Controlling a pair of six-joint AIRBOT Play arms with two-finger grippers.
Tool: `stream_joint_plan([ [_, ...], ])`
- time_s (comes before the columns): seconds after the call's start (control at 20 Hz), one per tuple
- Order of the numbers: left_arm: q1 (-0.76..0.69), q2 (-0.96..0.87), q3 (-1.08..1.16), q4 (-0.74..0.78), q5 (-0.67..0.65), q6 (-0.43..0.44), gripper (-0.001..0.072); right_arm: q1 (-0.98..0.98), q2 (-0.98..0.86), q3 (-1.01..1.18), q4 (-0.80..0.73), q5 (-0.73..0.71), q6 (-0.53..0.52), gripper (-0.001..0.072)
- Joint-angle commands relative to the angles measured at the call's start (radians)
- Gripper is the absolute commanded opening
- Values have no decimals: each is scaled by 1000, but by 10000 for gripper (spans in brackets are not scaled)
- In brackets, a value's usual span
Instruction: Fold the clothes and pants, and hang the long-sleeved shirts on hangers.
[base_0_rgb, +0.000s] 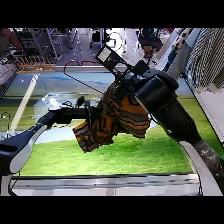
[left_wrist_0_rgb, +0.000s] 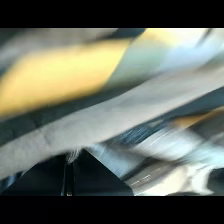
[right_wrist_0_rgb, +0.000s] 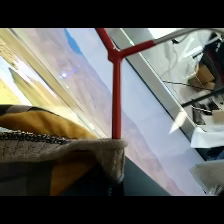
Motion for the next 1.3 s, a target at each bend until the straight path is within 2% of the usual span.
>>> stream_joint_plan([
  [0.0,145,14,0,-101,2,18,11,0,39,1,133,42,-113,13],
  [0.15,264,49,0,-97,0,18,11,0,39,-8,164,128,-171,13],
  [0.3,336,76,1,-96,-29,23,11,0,39,-43,158,143,-180,13],
  [0.45,364,82,1,-89,-88,44,11,0,39,-75,151,143,-179,13],
  [0.8,393,81,1,-86,-87,45,11,-35,41,-80,75,188,-180,13],
  [0.9,407,82,1,-86,-87,45,11,-61,41,-80,75,205,-246,13],
  [1.0,412,83,1,-90,-87,45,10,-61,39,-81,82,200,-394,13],
  [1.1,407,86,10,-88,-92,53,9,-49,27,-82,103,185,-491,13],
  [1.25,367,86,98,-88,-149,52,8,-49,-32,-82,150,164,-528,13],
])
